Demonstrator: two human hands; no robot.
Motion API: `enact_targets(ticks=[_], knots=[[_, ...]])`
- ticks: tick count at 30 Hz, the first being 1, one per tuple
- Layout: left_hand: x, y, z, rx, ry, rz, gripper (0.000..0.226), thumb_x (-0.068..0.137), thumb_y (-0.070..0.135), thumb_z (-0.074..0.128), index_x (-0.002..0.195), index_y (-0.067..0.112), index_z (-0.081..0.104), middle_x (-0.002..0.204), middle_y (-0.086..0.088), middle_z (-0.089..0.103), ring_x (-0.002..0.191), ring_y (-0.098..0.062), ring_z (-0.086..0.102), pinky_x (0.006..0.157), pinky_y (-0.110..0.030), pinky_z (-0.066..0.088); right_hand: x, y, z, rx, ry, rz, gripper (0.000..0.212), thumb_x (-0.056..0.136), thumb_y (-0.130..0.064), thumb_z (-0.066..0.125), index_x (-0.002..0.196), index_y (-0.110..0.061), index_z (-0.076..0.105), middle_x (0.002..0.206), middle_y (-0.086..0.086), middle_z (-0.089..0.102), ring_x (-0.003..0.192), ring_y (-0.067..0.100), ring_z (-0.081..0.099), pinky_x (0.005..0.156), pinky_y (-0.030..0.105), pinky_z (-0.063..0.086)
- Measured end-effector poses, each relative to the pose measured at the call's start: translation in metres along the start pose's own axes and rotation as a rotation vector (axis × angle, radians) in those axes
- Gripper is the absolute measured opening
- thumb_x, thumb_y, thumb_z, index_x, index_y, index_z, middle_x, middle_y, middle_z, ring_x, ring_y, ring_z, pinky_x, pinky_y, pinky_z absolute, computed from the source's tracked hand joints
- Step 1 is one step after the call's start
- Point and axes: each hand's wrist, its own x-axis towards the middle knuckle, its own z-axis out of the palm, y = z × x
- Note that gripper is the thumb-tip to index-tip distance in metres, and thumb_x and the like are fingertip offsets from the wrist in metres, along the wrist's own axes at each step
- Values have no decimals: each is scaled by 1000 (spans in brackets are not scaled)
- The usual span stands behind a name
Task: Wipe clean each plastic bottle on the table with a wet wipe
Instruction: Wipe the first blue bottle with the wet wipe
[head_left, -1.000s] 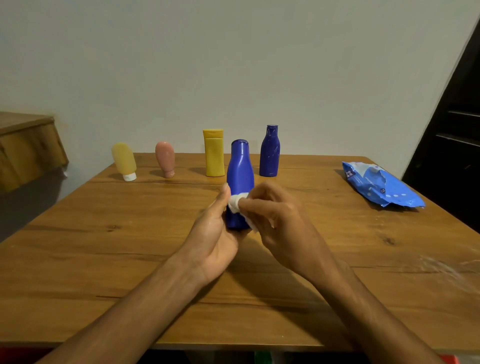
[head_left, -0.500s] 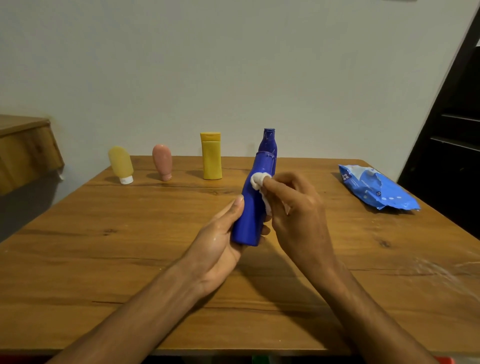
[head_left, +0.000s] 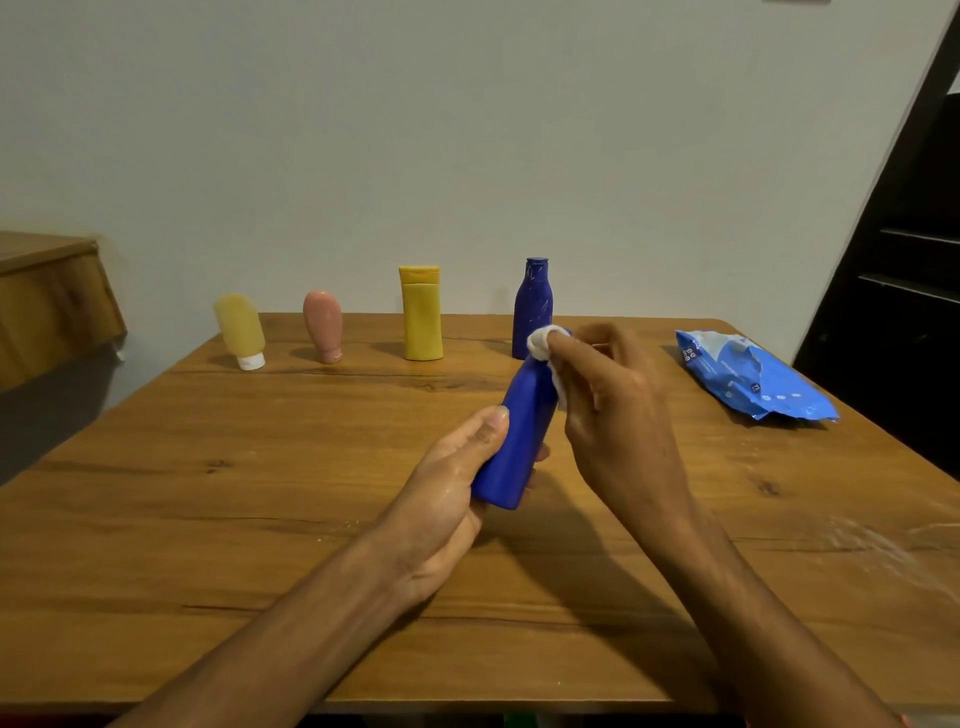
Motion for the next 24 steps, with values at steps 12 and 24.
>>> enact_targets(ticks=[12,24], knots=[[4,27,-9,-463,127,-50,55,88,37,54,130,1,53,105,-20,68,95,-23,69,83,-36,54,-12,-29,6,82,-365,-130,28,85,-31,50,102,-19,69,98,-4,58,88,12,53,72,26,48],[7,39,-14,-525,199,-38,42,100,32,48,131,3,51,117,-24,64,96,-32,68,98,-48,49,5,-16,-13,196,-292,132,26,87,-18,61,112,-19,66,105,-7,60,94,3,54,69,12,44]])
